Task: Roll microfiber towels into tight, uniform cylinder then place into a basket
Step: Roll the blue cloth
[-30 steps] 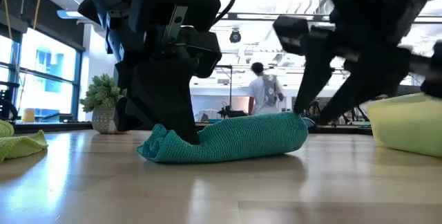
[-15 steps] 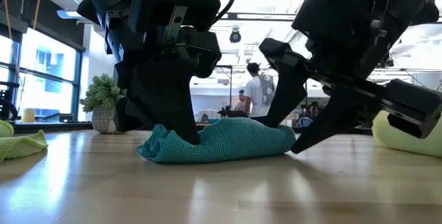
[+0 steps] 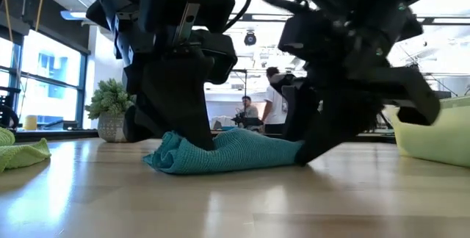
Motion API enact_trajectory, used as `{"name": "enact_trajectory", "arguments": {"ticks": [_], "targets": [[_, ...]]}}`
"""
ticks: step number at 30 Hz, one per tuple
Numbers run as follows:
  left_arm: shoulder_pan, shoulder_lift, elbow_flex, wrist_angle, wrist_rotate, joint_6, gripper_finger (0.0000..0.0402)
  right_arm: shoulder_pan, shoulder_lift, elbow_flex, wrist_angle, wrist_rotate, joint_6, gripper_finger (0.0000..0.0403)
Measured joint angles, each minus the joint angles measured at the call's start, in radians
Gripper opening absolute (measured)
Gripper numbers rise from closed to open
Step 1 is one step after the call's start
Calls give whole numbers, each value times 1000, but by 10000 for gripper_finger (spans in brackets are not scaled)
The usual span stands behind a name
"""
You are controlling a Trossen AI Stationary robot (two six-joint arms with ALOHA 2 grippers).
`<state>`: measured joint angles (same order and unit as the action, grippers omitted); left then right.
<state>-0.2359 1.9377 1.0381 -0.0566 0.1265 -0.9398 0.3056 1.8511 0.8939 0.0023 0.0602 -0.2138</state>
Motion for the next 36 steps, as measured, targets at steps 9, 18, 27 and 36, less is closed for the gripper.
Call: {"name": "enact_trajectory", "arguments": {"ticks": [9,18,27,36], "targets": [[-3,-76,-3,-71,21,67,79,-43,31,1,-9,-61,89,24],[-28,-159,1,-172,-78,198,107,-117,32,1,-19,-298,297,5],[-152,-150,0,-85,-373,423,109,-229,37,-5,-55,-541,543,4],[-239,-150,1,-11,-650,572,109,-243,38,-5,-55,-551,574,3]]}}
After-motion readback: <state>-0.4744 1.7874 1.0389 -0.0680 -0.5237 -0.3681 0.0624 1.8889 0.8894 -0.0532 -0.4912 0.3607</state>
